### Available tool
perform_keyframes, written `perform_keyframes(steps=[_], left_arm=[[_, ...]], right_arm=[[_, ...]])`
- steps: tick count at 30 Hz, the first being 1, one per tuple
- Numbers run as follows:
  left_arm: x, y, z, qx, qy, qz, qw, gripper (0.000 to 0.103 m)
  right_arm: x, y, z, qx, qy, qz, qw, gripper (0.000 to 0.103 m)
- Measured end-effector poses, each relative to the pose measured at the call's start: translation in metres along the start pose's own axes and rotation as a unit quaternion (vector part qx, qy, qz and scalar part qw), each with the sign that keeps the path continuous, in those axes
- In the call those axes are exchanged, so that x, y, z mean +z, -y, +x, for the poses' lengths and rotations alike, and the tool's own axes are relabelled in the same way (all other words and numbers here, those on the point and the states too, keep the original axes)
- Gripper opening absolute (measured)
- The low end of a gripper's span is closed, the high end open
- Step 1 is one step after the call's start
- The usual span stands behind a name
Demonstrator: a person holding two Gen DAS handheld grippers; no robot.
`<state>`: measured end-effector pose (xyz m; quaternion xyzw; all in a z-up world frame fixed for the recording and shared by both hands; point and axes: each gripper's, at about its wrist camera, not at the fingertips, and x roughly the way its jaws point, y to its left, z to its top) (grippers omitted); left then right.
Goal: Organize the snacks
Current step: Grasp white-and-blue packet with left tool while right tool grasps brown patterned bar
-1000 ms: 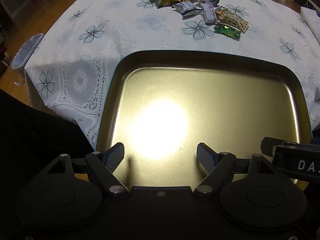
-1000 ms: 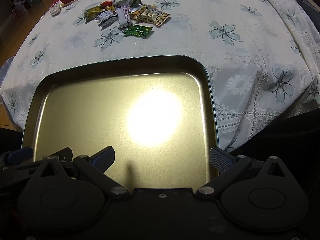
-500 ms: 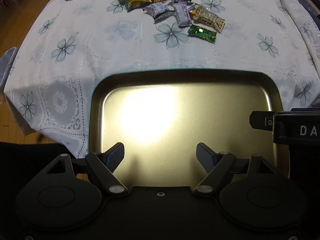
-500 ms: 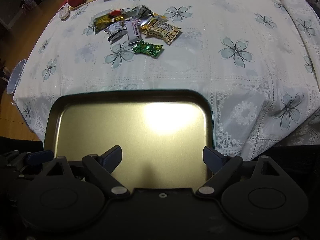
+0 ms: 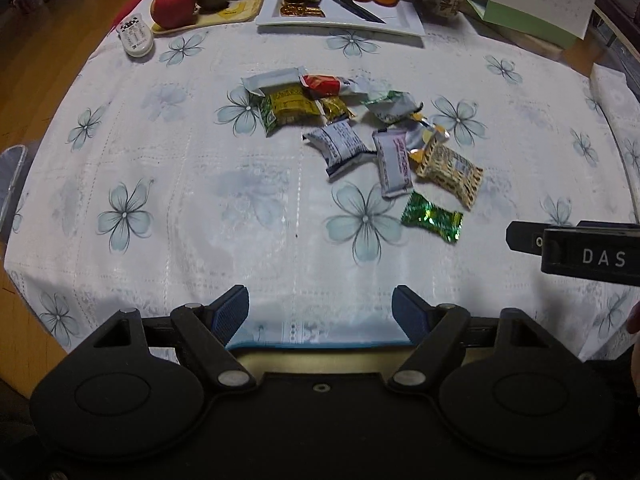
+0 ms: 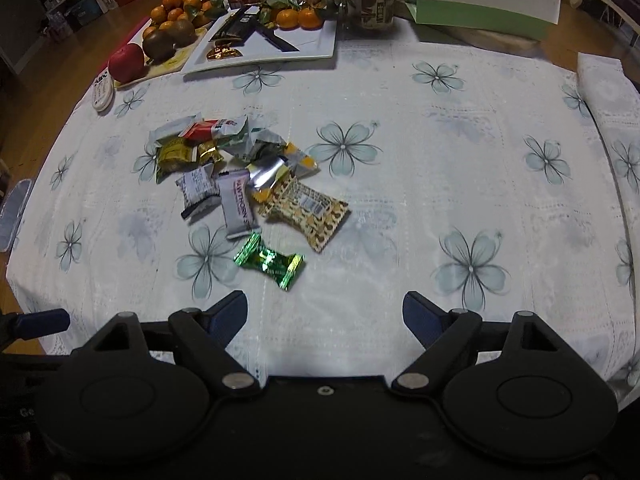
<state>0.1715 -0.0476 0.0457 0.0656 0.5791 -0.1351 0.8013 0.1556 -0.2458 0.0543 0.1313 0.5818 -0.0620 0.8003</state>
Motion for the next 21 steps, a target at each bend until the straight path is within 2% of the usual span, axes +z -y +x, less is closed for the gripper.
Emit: perform_keyframes(steps=[5, 13, 19, 21], left_arm=[[0.039, -0.005, 0.023, 0.002, -0.004, -0.023, 0.9997, 0.078], [0.095, -0.011, 0.060, -0.016, -0.014, -0.064, 0.9977, 0.078], [0.109, -0.015, 0.085, -0.031, -0.033, -0.085, 0.9953, 0.078], [0.112, -0.013, 0.092, -0.032, -0.042, -0.090, 0.9945, 0.078]], right_arm=[[0.033, -0.003, 0.031, -0.009, -0.013, -0.010, 1.000, 0.089], [0.059, -0.008, 0.072, 0.037, -0.023, -0.067, 0.997, 0.089], [0.066, -0.009, 0.097, 0.047, -0.027, -0.111, 0.992, 0.088], [0.063, -0.010, 0.104, 0.045, -0.030, -0.128, 0.990, 0.083]])
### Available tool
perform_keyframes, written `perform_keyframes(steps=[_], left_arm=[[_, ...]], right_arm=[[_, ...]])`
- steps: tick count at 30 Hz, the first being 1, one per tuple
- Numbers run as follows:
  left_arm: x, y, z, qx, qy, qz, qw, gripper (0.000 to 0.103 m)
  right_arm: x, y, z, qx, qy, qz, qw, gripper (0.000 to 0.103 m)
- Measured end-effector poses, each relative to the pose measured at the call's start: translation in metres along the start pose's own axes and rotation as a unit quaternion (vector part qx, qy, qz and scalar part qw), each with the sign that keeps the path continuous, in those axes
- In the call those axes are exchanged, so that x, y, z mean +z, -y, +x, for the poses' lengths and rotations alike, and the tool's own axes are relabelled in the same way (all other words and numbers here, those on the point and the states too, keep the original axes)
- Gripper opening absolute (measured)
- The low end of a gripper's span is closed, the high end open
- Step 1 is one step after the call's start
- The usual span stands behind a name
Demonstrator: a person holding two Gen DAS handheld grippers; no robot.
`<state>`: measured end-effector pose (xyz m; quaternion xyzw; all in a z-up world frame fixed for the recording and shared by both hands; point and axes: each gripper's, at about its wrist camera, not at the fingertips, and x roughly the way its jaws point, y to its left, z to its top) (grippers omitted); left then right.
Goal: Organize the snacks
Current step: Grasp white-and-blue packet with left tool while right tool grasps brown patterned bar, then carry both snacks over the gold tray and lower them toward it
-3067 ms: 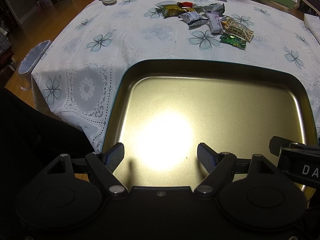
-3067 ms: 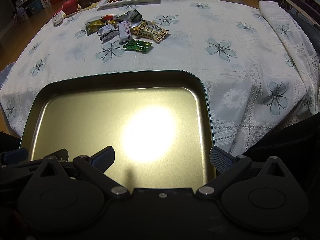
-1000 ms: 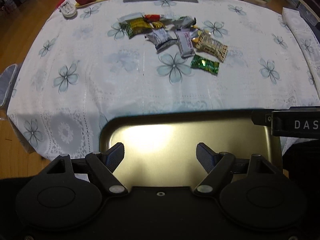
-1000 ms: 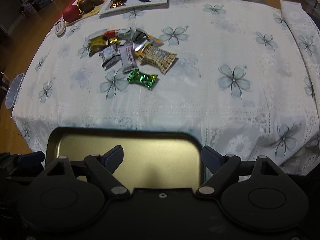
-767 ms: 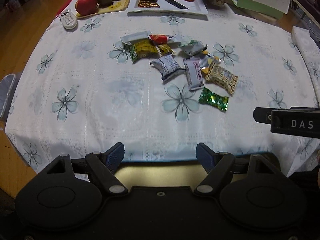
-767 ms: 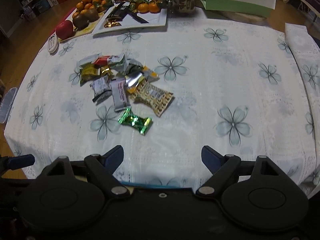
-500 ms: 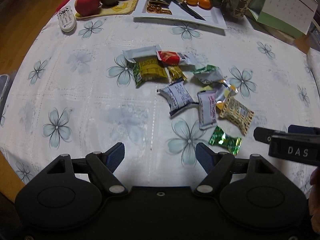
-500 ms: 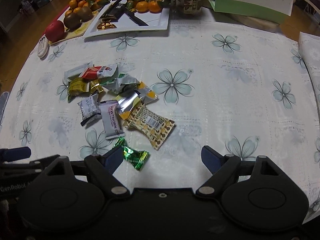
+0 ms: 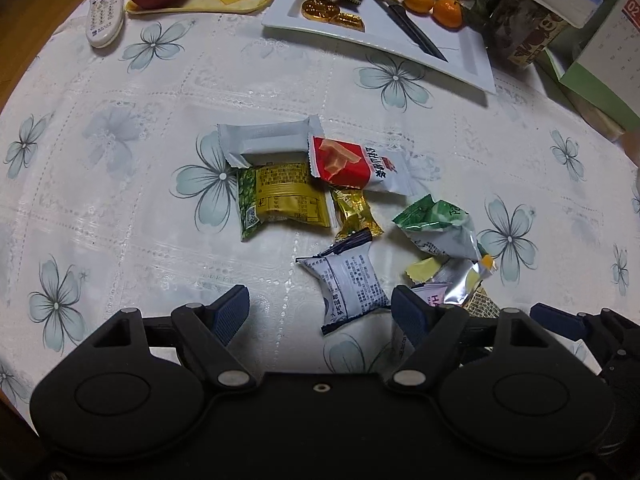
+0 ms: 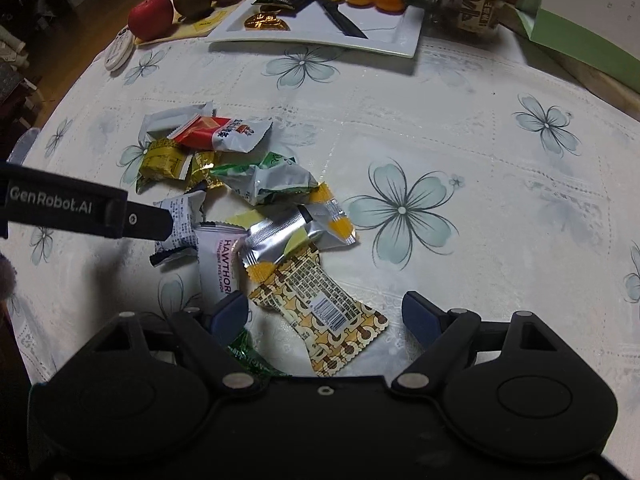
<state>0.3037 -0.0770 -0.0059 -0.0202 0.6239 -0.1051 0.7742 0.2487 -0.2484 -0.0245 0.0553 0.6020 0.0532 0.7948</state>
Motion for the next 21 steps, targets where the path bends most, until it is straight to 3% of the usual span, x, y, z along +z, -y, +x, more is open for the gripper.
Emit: perform_keyframes(steps=[2, 7, 9, 10, 12, 13, 15, 21], left_arm=[[0.002, 0.003, 0.004, -0.008, -0.005, -0.002, 1.0000, 0.078], [0.006, 0.010, 0.012, -0.005, -0.009, -0.001, 0.9999, 0.078], [0.008, 0.010, 0.015, -0.003, -0.010, -0.005, 0.9999, 0.076], [0.008, 0.010, 0.017, -0.001, -0.010, -0.008, 0.9999, 0.073], [0.009, 0.008, 0.021, -0.001, -0.016, -0.013, 0.9998, 0.059], [0.008, 0.006, 0.023, -0.008, -0.020, -0.016, 0.9996, 0.058], [0.007, 0.004, 0.028, -0.023, -0.028, -0.022, 0.9991, 0.045], [0.005, 0.004, 0.020, -0.002, -0.005, -0.014, 0.9999, 0.039]], right_arm=[[-0.001, -0.002, 0.006, -0.010, -0.006, -0.017, 1.000, 0.074], [-0.004, -0.007, 0.009, -0.018, -0.003, -0.035, 0.999, 0.069], [-0.005, -0.008, 0.008, -0.029, 0.002, -0.038, 0.999, 0.058], [-0.005, -0.008, 0.007, -0.030, 0.003, -0.039, 0.999, 0.047], [-0.004, -0.005, 0.005, -0.023, -0.003, -0.032, 0.999, 0.037], [-0.003, -0.004, 0.004, -0.019, -0.008, -0.025, 0.999, 0.036], [-0.002, -0.001, 0.003, -0.015, -0.013, -0.012, 1.000, 0.035], [-0.005, 0.003, -0.007, -0.019, -0.014, 0.020, 1.000, 0.034]])
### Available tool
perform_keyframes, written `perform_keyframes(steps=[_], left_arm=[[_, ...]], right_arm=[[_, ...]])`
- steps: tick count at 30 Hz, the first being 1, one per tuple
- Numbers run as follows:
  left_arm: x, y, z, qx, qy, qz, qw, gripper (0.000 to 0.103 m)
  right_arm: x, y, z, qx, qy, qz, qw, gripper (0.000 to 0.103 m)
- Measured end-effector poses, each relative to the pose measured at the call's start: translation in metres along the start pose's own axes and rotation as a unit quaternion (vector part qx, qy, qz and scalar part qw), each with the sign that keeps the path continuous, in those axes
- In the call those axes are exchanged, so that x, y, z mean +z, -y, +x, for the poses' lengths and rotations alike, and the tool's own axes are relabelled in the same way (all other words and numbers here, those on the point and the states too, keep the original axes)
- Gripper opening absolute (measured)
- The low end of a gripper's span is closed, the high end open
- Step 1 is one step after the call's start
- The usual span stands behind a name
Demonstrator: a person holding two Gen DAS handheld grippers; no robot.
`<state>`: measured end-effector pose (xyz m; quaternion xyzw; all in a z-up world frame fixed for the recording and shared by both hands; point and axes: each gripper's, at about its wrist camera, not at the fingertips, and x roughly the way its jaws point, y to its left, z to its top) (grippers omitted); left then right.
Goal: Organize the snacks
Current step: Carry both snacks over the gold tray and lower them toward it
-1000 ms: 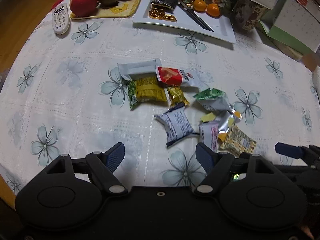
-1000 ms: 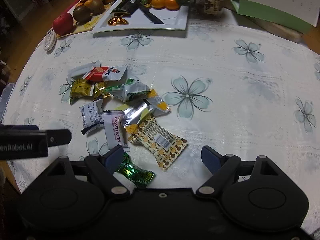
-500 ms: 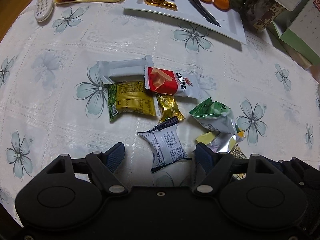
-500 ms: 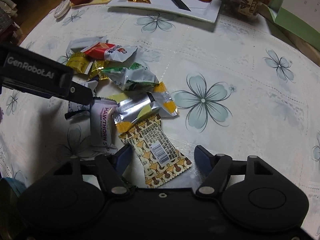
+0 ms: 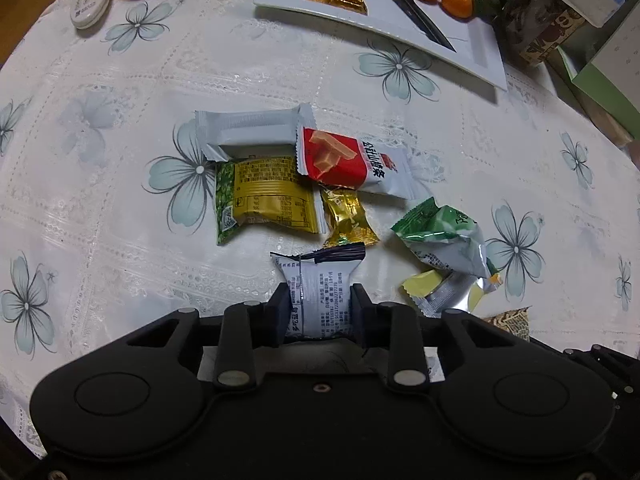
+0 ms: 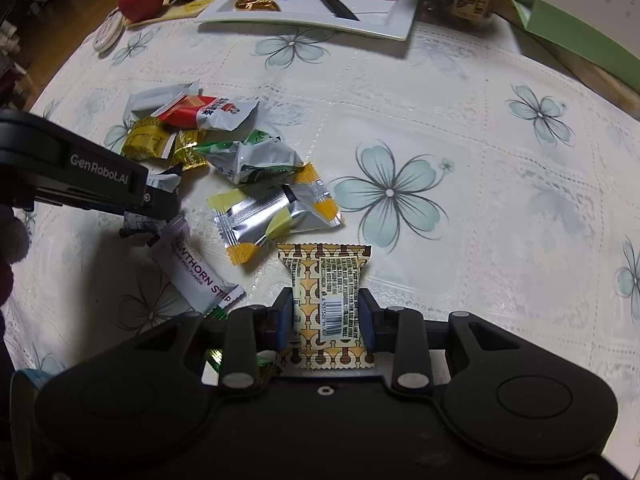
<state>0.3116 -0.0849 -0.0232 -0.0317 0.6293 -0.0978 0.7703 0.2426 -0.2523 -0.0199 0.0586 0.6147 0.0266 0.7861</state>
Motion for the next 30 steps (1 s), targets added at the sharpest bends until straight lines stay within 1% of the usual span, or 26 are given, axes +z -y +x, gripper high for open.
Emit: perform_keyframes(steps=[2, 6, 9, 11, 12, 14, 17, 19, 23, 30], left_arm=[[-0.001, -0.002, -0.006, 0.007, 0.010, -0.001, 0.9999, 0.039], [-0.006, -0.011, -0.027, 0.006, 0.031, -0.005, 0.9995, 0.039], [-0.020, -0.014, -0.045, 0.018, 0.052, 0.009, 0.9985, 0.040], [-0.034, -0.013, -0.055, 0.033, 0.058, 0.023, 0.9975, 0.039], [-0.042, -0.013, -0.060, 0.033, 0.062, 0.030, 0.9971, 0.039], [-0.058, -0.012, -0.070, 0.027, 0.071, 0.046, 0.9960, 0.039], [-0.089, -0.015, -0.082, 0.023, 0.082, 0.056, 0.9948, 0.039], [-0.112, -0.017, -0.086, 0.019, 0.082, 0.060, 0.9947, 0.040], [-0.156, -0.024, -0.087, 0.032, 0.086, 0.063, 0.9938, 0.040], [-0.213, -0.037, -0.085, 0.037, 0.082, 0.054, 0.9945, 0.039]], right_arm=[[-0.001, 0.002, -0.005, -0.002, 0.003, 0.017, 1.000, 0.034], [-0.002, 0.008, -0.018, -0.001, 0.014, 0.057, 0.998, 0.034], [-0.008, 0.007, -0.035, 0.003, 0.028, 0.076, 0.997, 0.034], [-0.015, 0.001, -0.048, -0.007, 0.039, 0.075, 0.996, 0.034], [-0.019, -0.002, -0.054, -0.012, 0.047, 0.075, 0.996, 0.034], [-0.034, -0.007, -0.071, -0.015, 0.062, 0.087, 0.994, 0.034], [-0.062, -0.014, -0.088, -0.009, 0.069, 0.108, 0.992, 0.034], [-0.084, -0.023, -0.096, -0.014, 0.073, 0.107, 0.991, 0.034], [-0.124, -0.042, -0.107, -0.031, 0.076, 0.099, 0.992, 0.034], [-0.185, -0.069, -0.115, -0.029, 0.075, 0.101, 0.992, 0.034]])
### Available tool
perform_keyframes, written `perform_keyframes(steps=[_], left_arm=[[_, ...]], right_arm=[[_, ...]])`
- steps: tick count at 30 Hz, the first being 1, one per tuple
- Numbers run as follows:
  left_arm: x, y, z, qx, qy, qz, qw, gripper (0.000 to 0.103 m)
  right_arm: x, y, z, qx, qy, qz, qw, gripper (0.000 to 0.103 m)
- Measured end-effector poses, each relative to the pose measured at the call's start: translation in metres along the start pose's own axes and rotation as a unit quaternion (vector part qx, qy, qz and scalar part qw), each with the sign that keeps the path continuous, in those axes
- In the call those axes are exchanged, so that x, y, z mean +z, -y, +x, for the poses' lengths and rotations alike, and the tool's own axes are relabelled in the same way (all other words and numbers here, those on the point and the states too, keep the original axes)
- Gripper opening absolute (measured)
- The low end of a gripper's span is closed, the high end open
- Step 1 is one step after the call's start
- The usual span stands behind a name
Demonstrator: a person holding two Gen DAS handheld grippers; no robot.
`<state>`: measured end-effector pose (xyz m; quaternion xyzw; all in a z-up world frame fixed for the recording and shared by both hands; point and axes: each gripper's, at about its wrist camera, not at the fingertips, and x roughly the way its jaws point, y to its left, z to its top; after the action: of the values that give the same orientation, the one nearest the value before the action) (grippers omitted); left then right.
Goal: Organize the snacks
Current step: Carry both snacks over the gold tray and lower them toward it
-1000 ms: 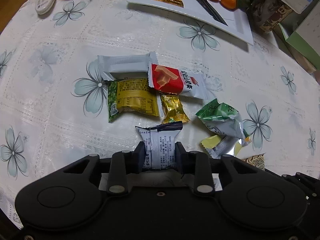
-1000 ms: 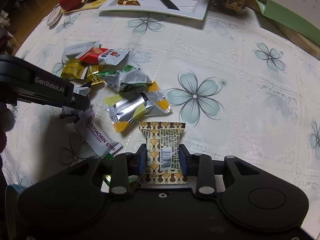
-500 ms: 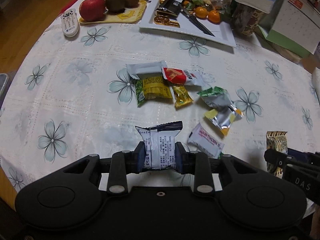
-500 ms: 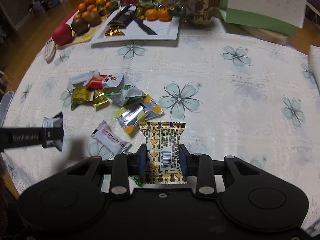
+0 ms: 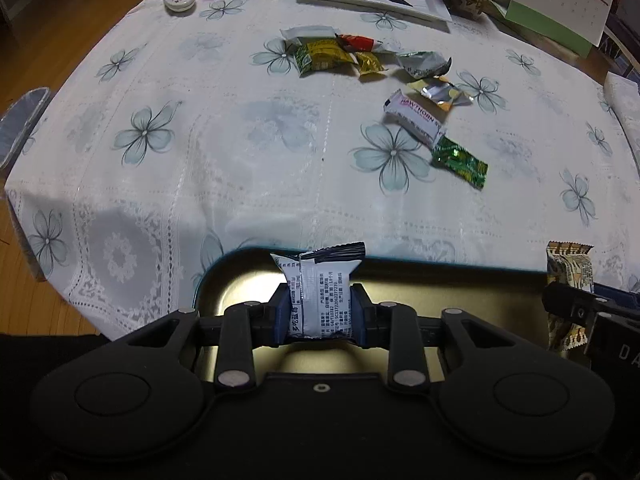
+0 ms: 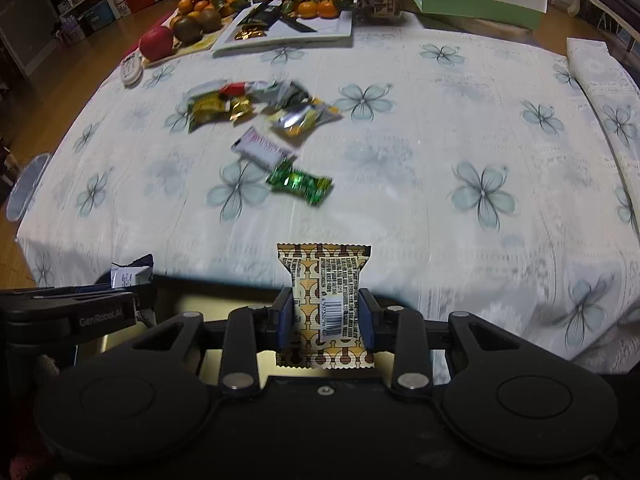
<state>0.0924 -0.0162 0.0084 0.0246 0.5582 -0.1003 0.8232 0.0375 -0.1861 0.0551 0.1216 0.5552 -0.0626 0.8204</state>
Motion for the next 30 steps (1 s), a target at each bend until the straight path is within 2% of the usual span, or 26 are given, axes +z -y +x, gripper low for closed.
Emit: perform_keyframes(steps=[4, 9, 17, 25, 26, 30], left_arm=[[-0.025, -0.003, -0.001, 0.000, -0.003, -0.009, 1.0000, 0.039], [-0.049, 0.002, -0.005, 0.037, 0.008, 0.008, 0.9993, 0.039], [-0.080, 0.003, -0.009, 0.033, -0.010, 0.017, 0.9993, 0.040], [-0.093, 0.008, -0.019, 0.042, 0.006, 0.032, 0.9986, 0.043], [-0.093, 0.008, -0.019, 0.043, 0.007, 0.033, 0.9985, 0.046], [-0.091, 0.004, -0.019, 0.035, 0.003, 0.021, 0.9991, 0.047]], right_arm=[[-0.022, -0.003, 0.000, 0.008, -0.017, 0.009, 1.000, 0.035], [-0.048, -0.002, -0.005, 0.012, -0.025, 0.022, 0.999, 0.035], [-0.077, -0.010, -0.019, 0.015, -0.022, -0.003, 1.000, 0.035], [-0.089, -0.010, -0.024, 0.020, -0.028, -0.009, 0.999, 0.035], [-0.090, -0.011, -0.025, 0.020, -0.029, -0.011, 0.999, 0.035], [-0.089, -0.009, -0.026, 0.022, -0.025, -0.009, 0.999, 0.036]])
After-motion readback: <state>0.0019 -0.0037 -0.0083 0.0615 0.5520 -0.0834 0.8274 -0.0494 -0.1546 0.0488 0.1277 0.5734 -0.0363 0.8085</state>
